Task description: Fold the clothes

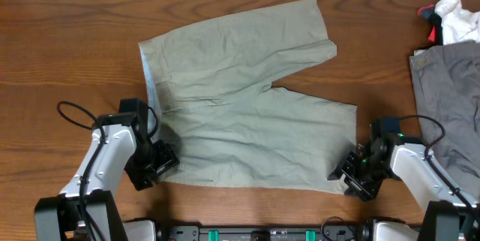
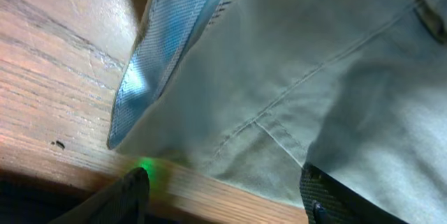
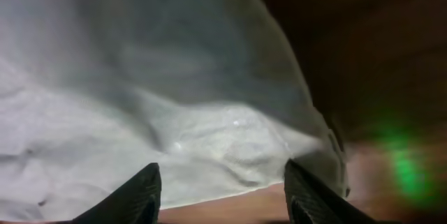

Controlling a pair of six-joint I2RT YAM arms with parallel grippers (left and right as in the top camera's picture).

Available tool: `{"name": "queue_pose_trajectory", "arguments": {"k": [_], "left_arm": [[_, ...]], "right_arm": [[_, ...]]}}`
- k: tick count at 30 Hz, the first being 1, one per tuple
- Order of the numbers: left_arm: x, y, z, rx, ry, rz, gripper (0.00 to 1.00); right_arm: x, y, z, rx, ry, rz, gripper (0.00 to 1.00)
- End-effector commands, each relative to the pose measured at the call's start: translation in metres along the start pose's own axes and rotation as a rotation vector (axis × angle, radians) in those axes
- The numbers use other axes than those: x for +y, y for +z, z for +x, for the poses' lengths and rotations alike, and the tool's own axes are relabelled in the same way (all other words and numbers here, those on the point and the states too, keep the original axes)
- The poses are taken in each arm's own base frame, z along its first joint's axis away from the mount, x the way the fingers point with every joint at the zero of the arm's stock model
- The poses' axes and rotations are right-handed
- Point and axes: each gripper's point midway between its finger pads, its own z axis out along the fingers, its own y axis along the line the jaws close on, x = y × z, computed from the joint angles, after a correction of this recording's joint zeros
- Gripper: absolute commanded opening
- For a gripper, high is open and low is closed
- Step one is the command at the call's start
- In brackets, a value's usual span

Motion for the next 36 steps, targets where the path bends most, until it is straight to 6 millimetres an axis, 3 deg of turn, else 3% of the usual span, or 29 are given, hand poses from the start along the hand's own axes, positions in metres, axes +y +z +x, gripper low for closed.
{"name": "queue_pose_trajectory", "arguments": {"k": [1, 6, 11, 15, 21, 29, 34, 36], "left_arm": [[-0.001, -0.004, -0.003, -0.010, 0.004, 0.004, 0.72], [-0.001, -0.004, -0.003, -0.010, 0.004, 0.004, 0.72], [-0.001, -0.004, -0.003, -0.010, 0.004, 0.004, 0.72], [-0.001, -0.004, -0.003, -0.011, 0.005, 0.005, 0.72], [-0.003, -0.004, -0.006, -0.023, 0.007, 0.011, 0.72], [-0.003, -0.004, -0.007, -0.024, 0.007, 0.011, 0.72], [-0.003, -0.004, -0.006, -0.023, 0.007, 0.011, 0.72], [-0.003, -0.004, -0.007, -0.024, 0.007, 0.011, 0.72]], "right_arm": [[-0.002, 0.005, -0.007, -0.025, 0.005, -0.006, 0.56], [0.013, -0.005, -0.016, -0.047, -0.106, -0.050, 0.58], [0.036, -0.026, -0.004, 0.018, -0.172, -0.133, 0.58], [0.031, -0.031, 0.007, 0.068, -0.156, -0.105, 0.61], [0.004, -0.029, 0.013, 0.079, -0.086, 0.031, 0.64], [-0.015, -0.004, 0.011, 0.050, 0.039, 0.071, 0.66], [-0.017, 0.005, 0.004, 0.011, 0.082, 0.060, 0.63], [-0.015, 0.006, -0.002, -0.013, 0.075, 0.049, 0.55]]}}
